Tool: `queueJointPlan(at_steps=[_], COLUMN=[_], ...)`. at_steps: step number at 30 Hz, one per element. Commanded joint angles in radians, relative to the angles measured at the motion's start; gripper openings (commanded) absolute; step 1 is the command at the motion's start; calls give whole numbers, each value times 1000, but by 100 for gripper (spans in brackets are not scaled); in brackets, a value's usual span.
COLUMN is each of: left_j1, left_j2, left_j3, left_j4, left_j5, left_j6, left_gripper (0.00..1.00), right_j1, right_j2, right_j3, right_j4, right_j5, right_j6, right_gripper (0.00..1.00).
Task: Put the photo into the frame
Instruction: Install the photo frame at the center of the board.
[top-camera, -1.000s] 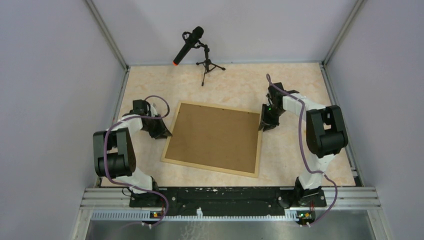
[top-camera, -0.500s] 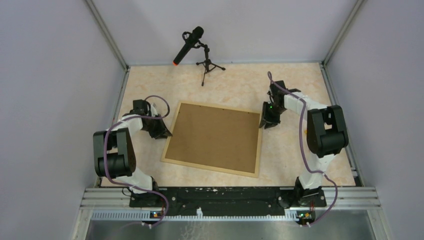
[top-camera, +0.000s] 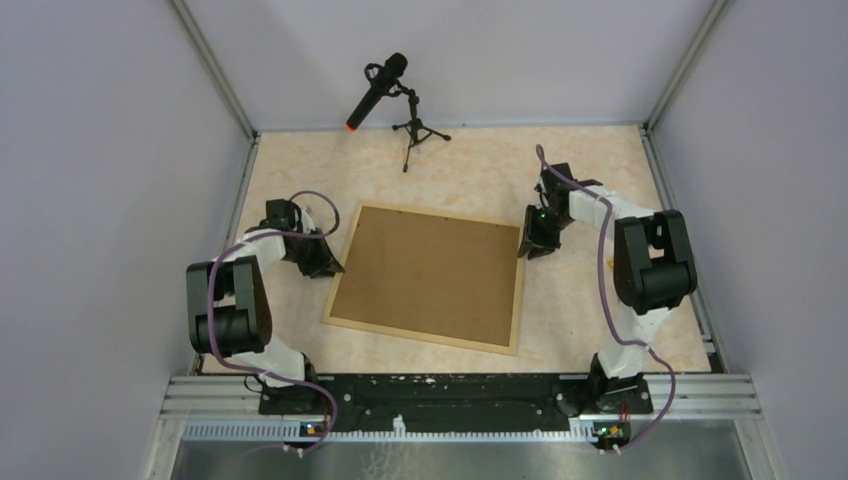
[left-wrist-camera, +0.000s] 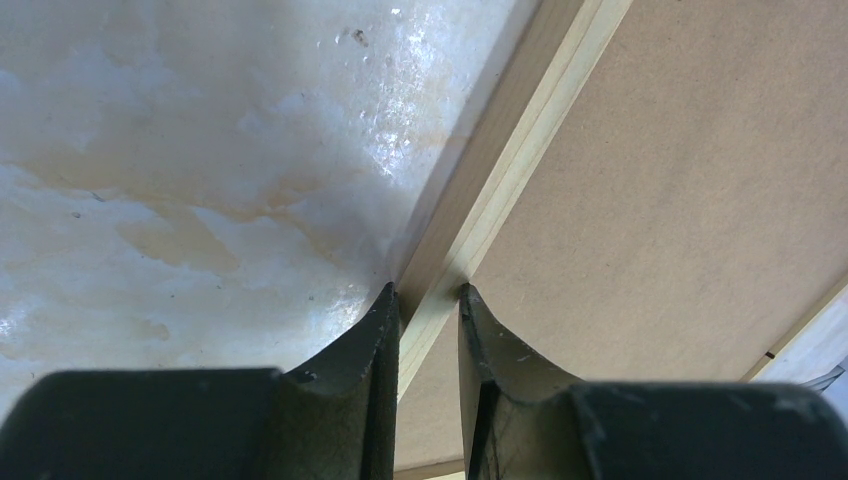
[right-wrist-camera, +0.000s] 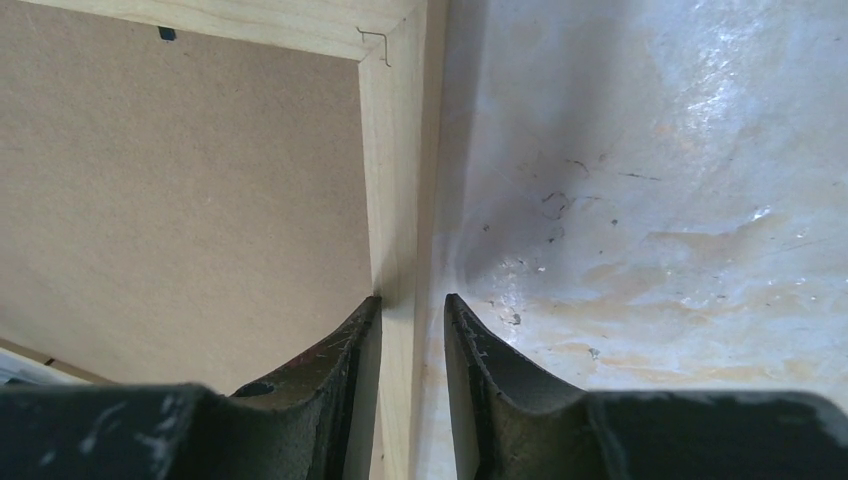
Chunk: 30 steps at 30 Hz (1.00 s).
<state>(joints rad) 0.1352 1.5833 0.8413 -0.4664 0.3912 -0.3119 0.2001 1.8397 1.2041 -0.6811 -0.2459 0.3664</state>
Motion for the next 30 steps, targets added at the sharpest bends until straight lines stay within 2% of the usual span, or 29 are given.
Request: queueJointPlan(at_steps=[1, 8, 16, 22, 24, 26, 28, 30], left_j1=[-5, -7, -12, -16, -19, -21, -22, -24], left_j2=[15, 9, 12, 9, 9, 7, 4, -2], left_j3=[-19, -21, -21, -21, -22, -22, -23, -24], left_j4=[-51, -52, -49, -48, -47, -46, -45, -45], left_j5=[-79, -83, -80, -80, -78, -77, -79, -78], left_j6=[-4, -4, -4, -3, -3, -4, -5, -6], left_gripper=[0, 0, 0, 0, 0, 0, 0, 0], right_j1=[-5, -4, 18, 74, 129, 200, 251, 278], right_j2=[-6, 20, 72, 166, 211, 246, 270, 266], right_j3=[-26, -34, -43, -23, 12, 66, 109, 139], right_j4=[18, 37, 58, 57, 13, -32, -76, -75], right_j5=[-11, -8, 110, 266, 410, 500, 505, 486], right_j6=[-20, -20, 18, 62, 77, 92, 101, 90], right_gripper=[29, 29, 28, 28, 28, 29, 31, 43])
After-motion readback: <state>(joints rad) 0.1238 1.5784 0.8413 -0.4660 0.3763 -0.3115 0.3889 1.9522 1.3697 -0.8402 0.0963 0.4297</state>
